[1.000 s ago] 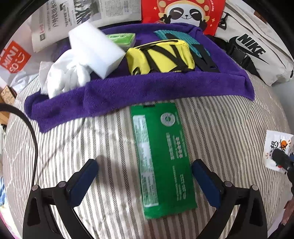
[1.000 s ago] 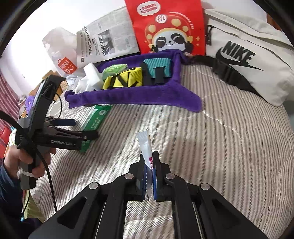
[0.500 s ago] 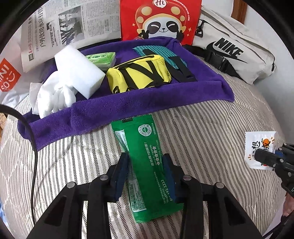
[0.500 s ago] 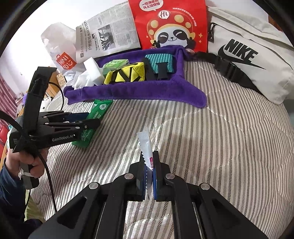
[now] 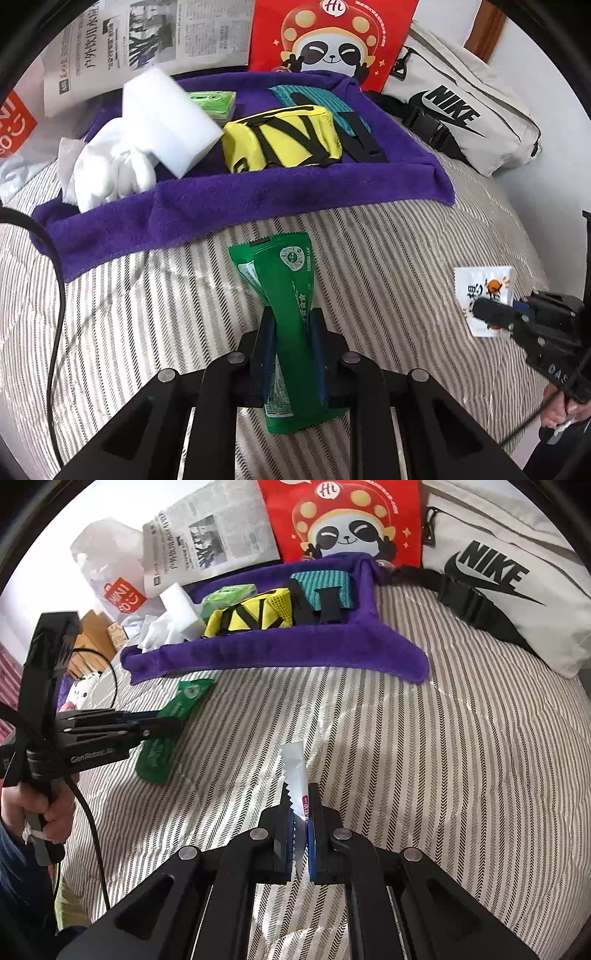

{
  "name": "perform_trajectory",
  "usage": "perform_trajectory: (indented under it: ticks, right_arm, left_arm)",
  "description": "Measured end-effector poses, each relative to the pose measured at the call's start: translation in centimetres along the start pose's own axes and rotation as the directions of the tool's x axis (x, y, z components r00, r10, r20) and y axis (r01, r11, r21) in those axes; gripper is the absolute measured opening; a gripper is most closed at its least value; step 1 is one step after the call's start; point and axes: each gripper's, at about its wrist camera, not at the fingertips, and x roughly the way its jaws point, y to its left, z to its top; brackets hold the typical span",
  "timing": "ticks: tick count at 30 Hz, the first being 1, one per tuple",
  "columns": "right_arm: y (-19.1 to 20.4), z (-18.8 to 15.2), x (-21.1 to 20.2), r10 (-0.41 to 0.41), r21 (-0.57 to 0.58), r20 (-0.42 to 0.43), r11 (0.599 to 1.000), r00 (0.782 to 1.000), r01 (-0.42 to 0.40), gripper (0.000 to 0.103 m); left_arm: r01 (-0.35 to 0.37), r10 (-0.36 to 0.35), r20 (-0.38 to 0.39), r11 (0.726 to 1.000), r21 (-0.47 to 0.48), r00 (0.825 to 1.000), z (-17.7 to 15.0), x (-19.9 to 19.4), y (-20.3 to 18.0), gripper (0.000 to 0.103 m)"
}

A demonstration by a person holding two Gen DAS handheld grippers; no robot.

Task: Organize soft objects
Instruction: 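Carry the green tube onto the towel with left while right carries the snack packet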

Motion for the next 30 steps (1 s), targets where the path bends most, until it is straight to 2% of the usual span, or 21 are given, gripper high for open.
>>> perform_trajectory:
  ticks: [7, 18, 30]
  right_arm:
    - [0.4, 0.6, -1.0, -0.021, -0.005, 0.014, 1.0, 1.0, 0.021, 0.006]
    - [2.0, 3.6, -2.1, -0.033, -0.026, 0.035, 0.999, 0.999, 0.034, 0.006]
    - [3.6, 8.4, -2.3, -0.027, -0.053, 0.066, 0.998, 0.997, 0.03, 0.006]
  left_arm:
    - [0.01, -0.01, 0.013, 1.0, -0.022, 1.0, -0.7, -1.2, 1.5, 0.017]
    - [0.052, -0.051, 0.053, 0.999, -0.011, 0.997, -0.9, -3.6, 2.6, 0.017]
    - [0.07, -0.07, 0.103, 0.998, 0.004, 0.992, 2.2, -6.0, 4.0, 0.017]
